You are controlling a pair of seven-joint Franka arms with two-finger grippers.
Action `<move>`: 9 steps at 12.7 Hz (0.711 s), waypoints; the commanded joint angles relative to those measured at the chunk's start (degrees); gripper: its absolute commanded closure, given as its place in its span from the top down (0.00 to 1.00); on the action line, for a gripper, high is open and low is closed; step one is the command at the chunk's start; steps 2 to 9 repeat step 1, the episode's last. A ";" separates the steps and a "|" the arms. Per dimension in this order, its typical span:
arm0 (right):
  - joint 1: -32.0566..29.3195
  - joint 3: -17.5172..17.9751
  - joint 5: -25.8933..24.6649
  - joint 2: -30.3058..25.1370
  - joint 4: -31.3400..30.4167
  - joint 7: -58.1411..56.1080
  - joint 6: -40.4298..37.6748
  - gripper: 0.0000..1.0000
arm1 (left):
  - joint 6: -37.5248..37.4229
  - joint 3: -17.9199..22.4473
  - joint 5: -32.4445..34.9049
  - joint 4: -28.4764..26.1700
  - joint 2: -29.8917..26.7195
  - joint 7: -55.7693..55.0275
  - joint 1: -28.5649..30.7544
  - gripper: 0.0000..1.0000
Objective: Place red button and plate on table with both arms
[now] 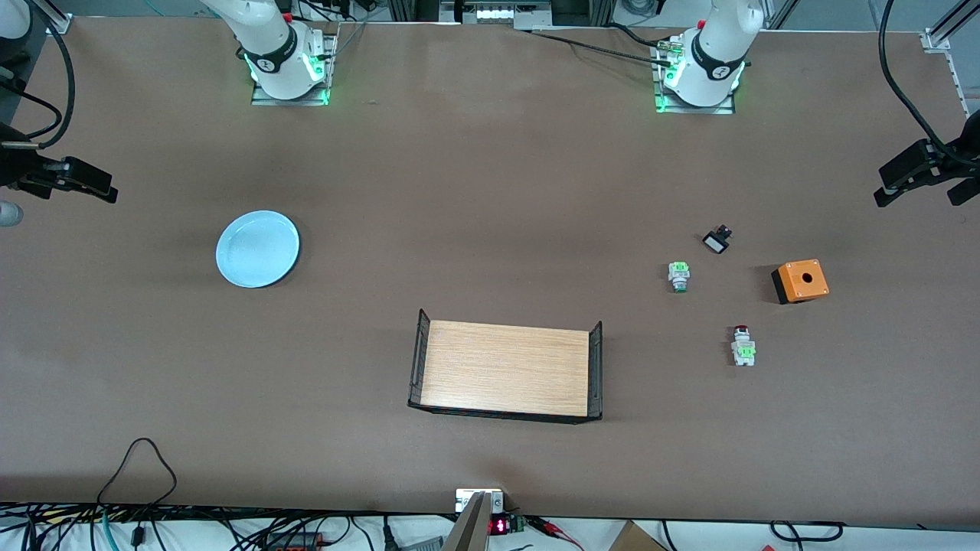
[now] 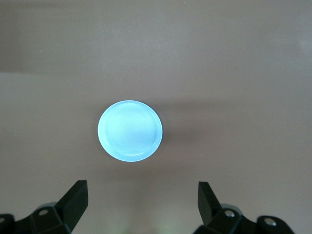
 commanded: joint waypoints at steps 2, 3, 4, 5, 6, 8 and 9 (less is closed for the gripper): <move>-0.03 -0.24 0.60 -0.66 0.21 -0.66 -1.06 1.00 | -0.97 0.17 -0.32 1.40 0.36 -0.50 -0.10 1.00; -0.03 -0.24 0.60 -0.66 0.21 -0.66 -1.06 1.00 | -0.97 0.17 -0.32 1.40 0.36 -0.50 -0.10 1.00; -0.03 -0.24 0.60 -0.66 0.21 -0.66 -1.06 1.00 | -0.97 0.17 -0.32 1.40 0.36 -0.50 -0.10 1.00; -0.03 -0.24 0.60 -0.66 0.21 -0.66 -1.06 1.00 | -0.97 0.17 -0.32 1.40 0.36 -0.50 -0.10 1.00; -0.03 -0.24 0.60 -0.66 0.21 -0.66 -1.06 1.00 | -0.97 0.17 -0.32 1.40 0.36 -0.50 -0.10 1.00; -0.03 -0.24 0.60 -0.66 0.21 -0.66 -1.06 1.00 | -0.97 0.17 -0.32 1.40 0.36 -0.50 -0.10 1.00; -0.03 -0.24 0.60 -0.66 0.21 -0.66 -1.06 1.00 | -0.97 0.17 -0.32 1.40 0.36 -0.50 -0.10 1.00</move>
